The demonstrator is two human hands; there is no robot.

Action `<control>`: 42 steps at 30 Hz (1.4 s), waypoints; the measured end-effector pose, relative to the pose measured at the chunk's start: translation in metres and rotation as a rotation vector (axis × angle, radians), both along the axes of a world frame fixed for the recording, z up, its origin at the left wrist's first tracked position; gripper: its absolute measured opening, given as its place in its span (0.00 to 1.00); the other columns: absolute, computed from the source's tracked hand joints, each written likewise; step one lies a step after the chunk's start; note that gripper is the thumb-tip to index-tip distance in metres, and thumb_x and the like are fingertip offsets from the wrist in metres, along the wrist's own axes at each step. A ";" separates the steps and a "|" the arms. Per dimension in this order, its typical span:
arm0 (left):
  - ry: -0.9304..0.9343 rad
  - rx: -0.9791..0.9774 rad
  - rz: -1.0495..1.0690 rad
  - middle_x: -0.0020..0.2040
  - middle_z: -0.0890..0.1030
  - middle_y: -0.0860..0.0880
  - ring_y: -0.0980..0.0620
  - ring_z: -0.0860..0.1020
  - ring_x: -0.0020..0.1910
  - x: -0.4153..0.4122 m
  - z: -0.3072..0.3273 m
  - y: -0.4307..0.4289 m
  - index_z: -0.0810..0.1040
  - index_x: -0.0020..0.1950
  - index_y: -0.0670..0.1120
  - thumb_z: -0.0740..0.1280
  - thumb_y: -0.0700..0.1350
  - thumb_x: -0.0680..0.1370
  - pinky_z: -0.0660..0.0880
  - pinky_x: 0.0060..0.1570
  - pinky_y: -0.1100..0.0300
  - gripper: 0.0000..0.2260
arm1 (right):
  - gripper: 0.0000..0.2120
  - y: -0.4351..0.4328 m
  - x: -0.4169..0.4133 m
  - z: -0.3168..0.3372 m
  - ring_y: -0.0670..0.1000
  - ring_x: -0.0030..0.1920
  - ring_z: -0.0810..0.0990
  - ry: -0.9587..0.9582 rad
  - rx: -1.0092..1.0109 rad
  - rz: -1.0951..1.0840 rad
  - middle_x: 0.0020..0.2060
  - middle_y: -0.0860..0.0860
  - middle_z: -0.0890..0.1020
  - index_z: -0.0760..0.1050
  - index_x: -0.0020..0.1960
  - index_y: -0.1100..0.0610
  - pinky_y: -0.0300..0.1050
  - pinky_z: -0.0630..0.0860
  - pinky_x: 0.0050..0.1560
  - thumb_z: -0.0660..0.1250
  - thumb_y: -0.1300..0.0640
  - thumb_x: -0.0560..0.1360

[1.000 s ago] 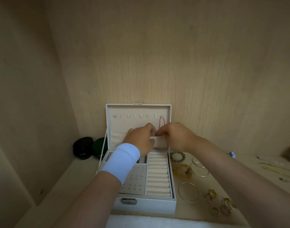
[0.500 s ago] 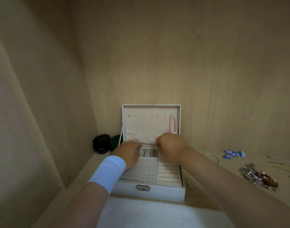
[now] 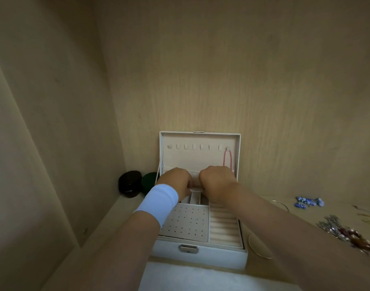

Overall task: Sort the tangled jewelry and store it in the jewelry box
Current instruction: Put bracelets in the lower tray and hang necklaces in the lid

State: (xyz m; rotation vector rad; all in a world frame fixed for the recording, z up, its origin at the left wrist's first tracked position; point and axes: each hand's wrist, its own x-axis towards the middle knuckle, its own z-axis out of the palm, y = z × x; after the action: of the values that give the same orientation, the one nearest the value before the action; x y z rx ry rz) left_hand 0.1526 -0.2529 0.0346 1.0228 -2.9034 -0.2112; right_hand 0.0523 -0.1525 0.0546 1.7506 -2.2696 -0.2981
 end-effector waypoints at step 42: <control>0.210 -0.287 -0.120 0.48 0.81 0.47 0.47 0.79 0.46 0.007 0.003 -0.005 0.82 0.56 0.49 0.63 0.46 0.81 0.75 0.44 0.56 0.09 | 0.09 -0.001 -0.019 0.003 0.55 0.41 0.75 -0.166 -0.139 0.073 0.35 0.49 0.69 0.72 0.44 0.54 0.43 0.68 0.36 0.65 0.67 0.73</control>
State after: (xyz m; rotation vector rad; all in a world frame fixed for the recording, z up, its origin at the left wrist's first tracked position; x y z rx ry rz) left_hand 0.1597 -0.2580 0.0372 0.7341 -2.7034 0.0868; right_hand 0.0329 -0.1532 0.0575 1.8419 -2.2683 0.0209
